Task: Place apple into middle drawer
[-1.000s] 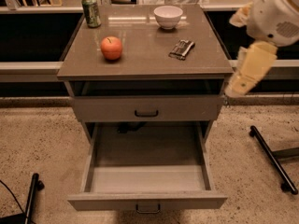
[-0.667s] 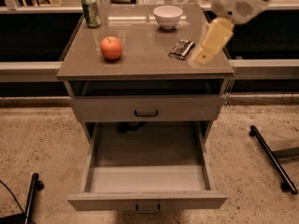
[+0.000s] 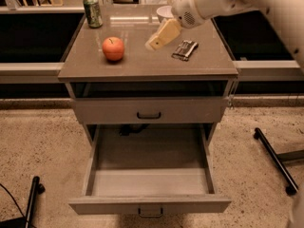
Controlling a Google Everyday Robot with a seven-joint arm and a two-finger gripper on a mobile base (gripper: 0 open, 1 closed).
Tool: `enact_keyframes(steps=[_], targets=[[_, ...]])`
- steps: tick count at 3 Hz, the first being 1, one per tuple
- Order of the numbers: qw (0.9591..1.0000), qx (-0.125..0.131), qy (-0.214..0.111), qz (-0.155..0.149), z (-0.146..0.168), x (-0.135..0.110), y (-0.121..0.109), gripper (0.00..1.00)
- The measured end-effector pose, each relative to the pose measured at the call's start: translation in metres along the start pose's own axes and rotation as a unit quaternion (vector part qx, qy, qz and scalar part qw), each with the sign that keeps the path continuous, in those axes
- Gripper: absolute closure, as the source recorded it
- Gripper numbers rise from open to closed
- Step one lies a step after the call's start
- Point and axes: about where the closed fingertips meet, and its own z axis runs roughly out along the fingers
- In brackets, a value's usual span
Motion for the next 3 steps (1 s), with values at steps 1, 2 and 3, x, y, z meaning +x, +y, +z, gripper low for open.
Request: enact_keyframes(steps=[1,2,3], targets=[[0.9987,-0.004,-0.05,0.01,0.048,-0.004,-0.01,0.0],[0.9983,-0.011,-0.056,0.014,0.056,-0.001,-0.009,0.0],[0.997,-0.022,-0.07,0.025,0.062,-0.004,-0.006,0.0]])
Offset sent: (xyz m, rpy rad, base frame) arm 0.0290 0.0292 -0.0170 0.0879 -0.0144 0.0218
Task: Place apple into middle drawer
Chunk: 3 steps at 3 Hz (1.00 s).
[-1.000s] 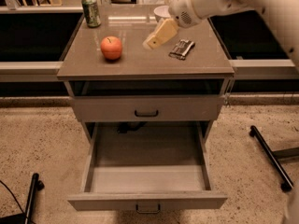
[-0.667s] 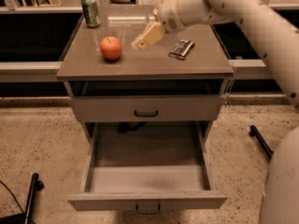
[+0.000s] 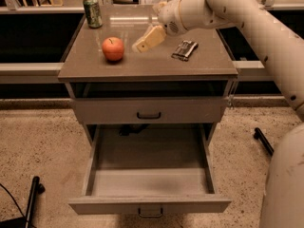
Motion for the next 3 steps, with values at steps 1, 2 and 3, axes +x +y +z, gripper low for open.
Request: enact_keyframes(steps=[1,2,3], targets=[[0.9993,-0.015,-0.025,0.026,0.036,-0.003,0.004,0.0],[0.9982,-0.035,-0.037,0.032,0.073,-0.004,0.014,0.0],[0.9971,-0.049,-0.036,0.046,0.101,0.009,0.022,0.0]])
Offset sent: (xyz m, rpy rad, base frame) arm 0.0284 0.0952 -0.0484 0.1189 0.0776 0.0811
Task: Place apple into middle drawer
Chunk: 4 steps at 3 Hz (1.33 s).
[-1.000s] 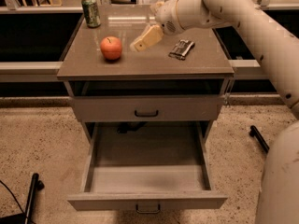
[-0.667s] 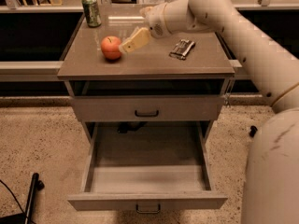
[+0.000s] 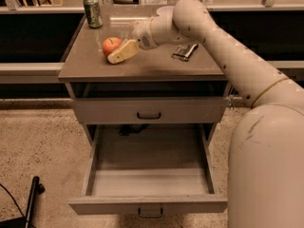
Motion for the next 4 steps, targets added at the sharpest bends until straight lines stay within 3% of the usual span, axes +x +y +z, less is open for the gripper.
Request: enact_keyframes(steps=[1,2,3,4], targets=[[0.9997,-0.005,-0.001,0.024,0.021,0.02,0.002,0.13],[0.999,-0.012,-0.015,0.04,0.039,0.026,0.006,0.36],[0.9966,-0.016,-0.056,0.058,0.054,0.026,0.01,0.59],[0.9933,-0.036,-0.095,0.056,0.07,0.012,0.02,0.82]])
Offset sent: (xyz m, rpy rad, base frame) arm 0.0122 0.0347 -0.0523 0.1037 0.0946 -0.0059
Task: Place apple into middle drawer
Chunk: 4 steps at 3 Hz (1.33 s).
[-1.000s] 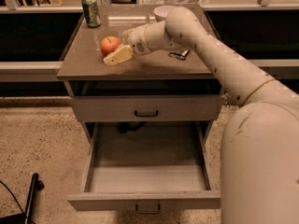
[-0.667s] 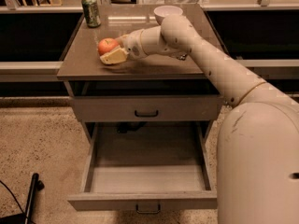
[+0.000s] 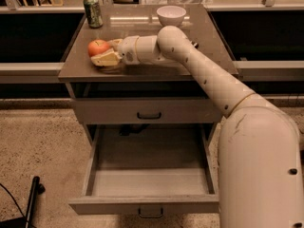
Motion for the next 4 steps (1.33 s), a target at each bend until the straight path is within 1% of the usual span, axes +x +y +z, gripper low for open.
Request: enact_keyframes(steps=[1,2,3,4], targets=[[0.9963,-0.041,-0.06,-0.047,-0.019,-0.042,0.019,1.0],[0.9848,-0.109,-0.058,-0.122,-0.051,-0.059,0.063,1.0],[0.9779,-0.154,-0.043,-0.134,-0.089,-0.04,0.103,1.0],[0.9816,-0.157,-0.019,-0.106,-0.129,-0.007,0.136,1.0]])
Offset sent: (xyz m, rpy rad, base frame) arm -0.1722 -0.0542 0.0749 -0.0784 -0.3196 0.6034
